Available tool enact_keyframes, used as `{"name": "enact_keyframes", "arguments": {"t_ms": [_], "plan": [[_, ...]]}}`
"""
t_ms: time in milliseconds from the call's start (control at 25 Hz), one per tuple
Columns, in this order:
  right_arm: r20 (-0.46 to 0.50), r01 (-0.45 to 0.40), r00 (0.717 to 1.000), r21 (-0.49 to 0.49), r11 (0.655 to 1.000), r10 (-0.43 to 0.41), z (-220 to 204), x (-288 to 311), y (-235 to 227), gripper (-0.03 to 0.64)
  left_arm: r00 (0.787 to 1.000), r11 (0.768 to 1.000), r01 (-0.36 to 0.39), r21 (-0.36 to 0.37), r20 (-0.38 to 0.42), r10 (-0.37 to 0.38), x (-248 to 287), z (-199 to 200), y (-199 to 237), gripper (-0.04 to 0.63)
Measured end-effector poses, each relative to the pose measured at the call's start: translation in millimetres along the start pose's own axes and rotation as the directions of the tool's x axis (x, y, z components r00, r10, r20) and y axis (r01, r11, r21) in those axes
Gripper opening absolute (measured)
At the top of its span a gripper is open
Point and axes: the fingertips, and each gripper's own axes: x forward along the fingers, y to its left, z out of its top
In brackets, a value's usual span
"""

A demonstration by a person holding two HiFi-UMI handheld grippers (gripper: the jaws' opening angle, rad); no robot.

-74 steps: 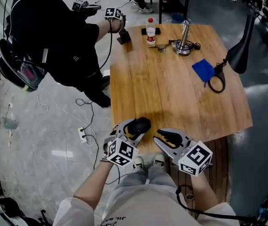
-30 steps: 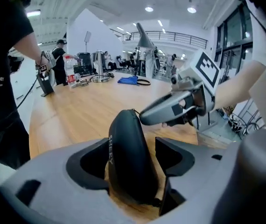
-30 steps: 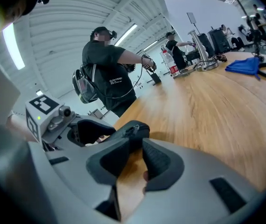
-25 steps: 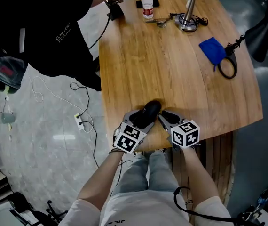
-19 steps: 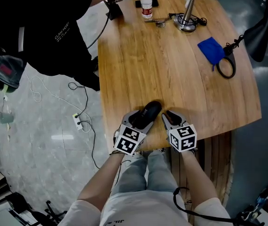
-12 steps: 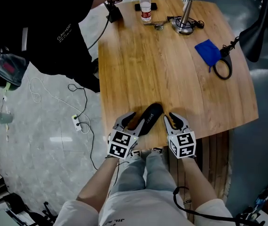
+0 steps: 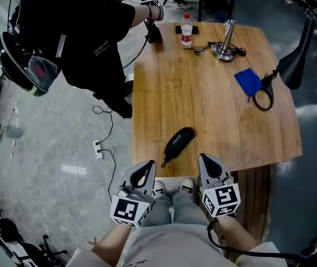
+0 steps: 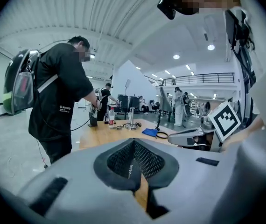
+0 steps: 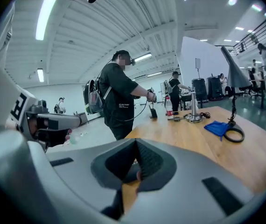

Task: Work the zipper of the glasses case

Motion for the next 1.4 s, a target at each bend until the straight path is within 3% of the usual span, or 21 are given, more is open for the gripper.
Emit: {"name": "enact_keyframes", "arguments": {"t_ms": [120,320,440,600,1040,1400], "plan": [[-0.002,0.027,1.0,0.0,1.0,-0.027,7.6,-13.1,23.8,0.003,0.998,0.998,-0.064,-0.024,0.004,0.064,-22.1,4.9,-1.9,0.006],[-0.005,0.056,0.998,0.013,0.998,-0.056,12.4,-30.1,60.2,0.003,0.995,0.991,-0.094,-0.091,0.02,0.097,-45.5,6.3,-6.0,0.006],[0.003,0.104,0.995,0.03,0.994,-0.105,8.2,-45.9,78.7,0.003,0.996,0.991,-0.077,-0.106,0.026,0.08,-54.2,3.2,-10.3,0.006],[-0.006,0.168,0.986,0.087,0.982,-0.168,-4.6,-71.1,90.0,0.003,1.0,0.999,-0.024,-0.044,0.015,0.025,-64.9,0.6,-30.1,0.006],[0.006,0.107,0.994,0.044,0.993,-0.107,7.5,-79.3,107.8,0.003,0.995,0.996,-0.086,-0.023,0.041,0.087,-83.2,13.8,-41.1,0.006],[-0.021,0.101,0.995,0.07,0.992,-0.1,2.8,-73.4,101.8,0.002,0.997,0.997,-0.076,-0.005,0.03,0.076,-78.5,12.8,-42.1,0.006]]}}
